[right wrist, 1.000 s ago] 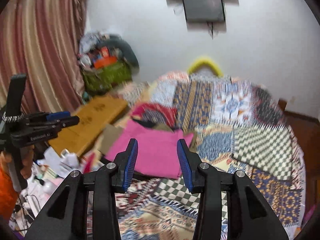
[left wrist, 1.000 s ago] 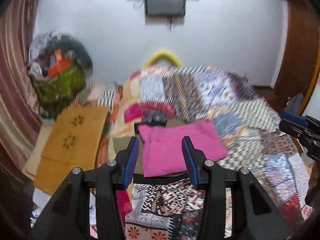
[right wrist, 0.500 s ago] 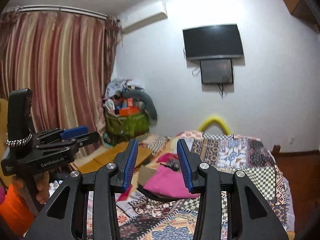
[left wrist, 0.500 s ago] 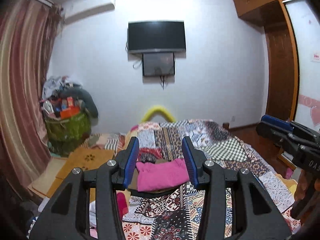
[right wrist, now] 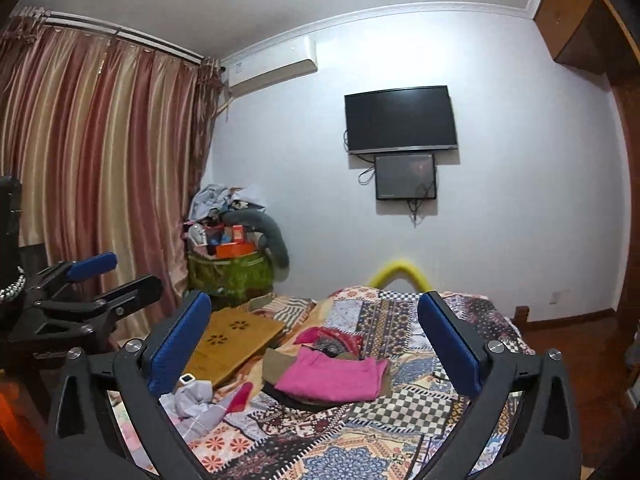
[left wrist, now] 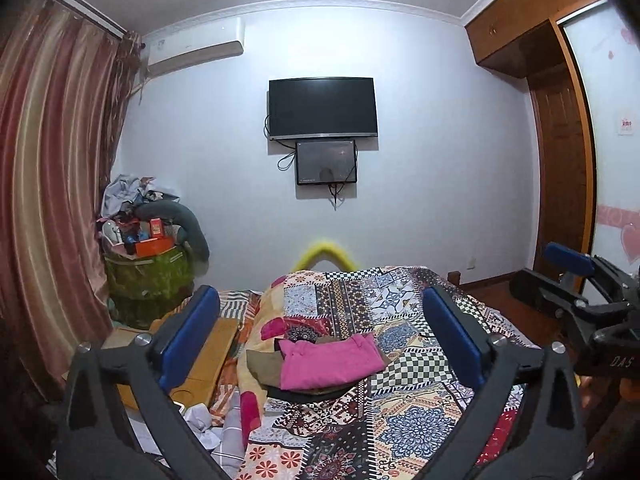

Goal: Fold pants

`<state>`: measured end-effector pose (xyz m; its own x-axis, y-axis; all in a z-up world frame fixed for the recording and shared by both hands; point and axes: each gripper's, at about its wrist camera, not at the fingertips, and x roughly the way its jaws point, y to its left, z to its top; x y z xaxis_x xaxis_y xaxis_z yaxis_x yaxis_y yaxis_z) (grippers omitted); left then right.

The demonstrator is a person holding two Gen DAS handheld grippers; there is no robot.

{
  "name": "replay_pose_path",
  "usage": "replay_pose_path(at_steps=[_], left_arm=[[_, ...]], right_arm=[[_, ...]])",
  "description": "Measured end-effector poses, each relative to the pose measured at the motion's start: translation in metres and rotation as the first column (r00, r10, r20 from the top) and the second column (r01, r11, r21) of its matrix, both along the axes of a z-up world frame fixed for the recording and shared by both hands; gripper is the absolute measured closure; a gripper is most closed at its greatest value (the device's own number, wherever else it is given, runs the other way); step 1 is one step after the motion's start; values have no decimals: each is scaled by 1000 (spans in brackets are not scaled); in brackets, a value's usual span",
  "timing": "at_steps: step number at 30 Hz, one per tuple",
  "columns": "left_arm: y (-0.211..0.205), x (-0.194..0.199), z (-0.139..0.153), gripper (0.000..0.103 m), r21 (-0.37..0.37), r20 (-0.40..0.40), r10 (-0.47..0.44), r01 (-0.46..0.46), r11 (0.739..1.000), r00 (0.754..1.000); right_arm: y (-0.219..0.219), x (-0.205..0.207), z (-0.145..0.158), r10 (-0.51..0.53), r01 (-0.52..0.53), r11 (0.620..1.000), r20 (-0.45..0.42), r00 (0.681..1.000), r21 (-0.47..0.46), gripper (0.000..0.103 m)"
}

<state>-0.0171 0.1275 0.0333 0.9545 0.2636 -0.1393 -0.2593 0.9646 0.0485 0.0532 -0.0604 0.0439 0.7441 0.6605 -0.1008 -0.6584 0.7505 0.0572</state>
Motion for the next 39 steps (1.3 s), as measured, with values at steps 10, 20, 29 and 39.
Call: replay_pose_path(at_steps=[10,20,29,39], left_arm=[[1,0,-3,0,-25,-4,1,-1,1000,1000],[5,8,-11,0,-33,-28,-7,6,999,1000],[8,11,-13,0,-42,-29,-9,8,999,1000],[6,13,-17,0,-49,-37,-20,18,999,999]], right_arm=[[-6,-8,-7,-3,3,1000,-19,1000,-18,0],[-7,-9,-11,-8,7,999,-40,999,-32,0],[-9,-9,-9,-18,16,999,-45,999,-36,0],[-12,-10,-8,-26,24,999,-53,998,-33,0]])
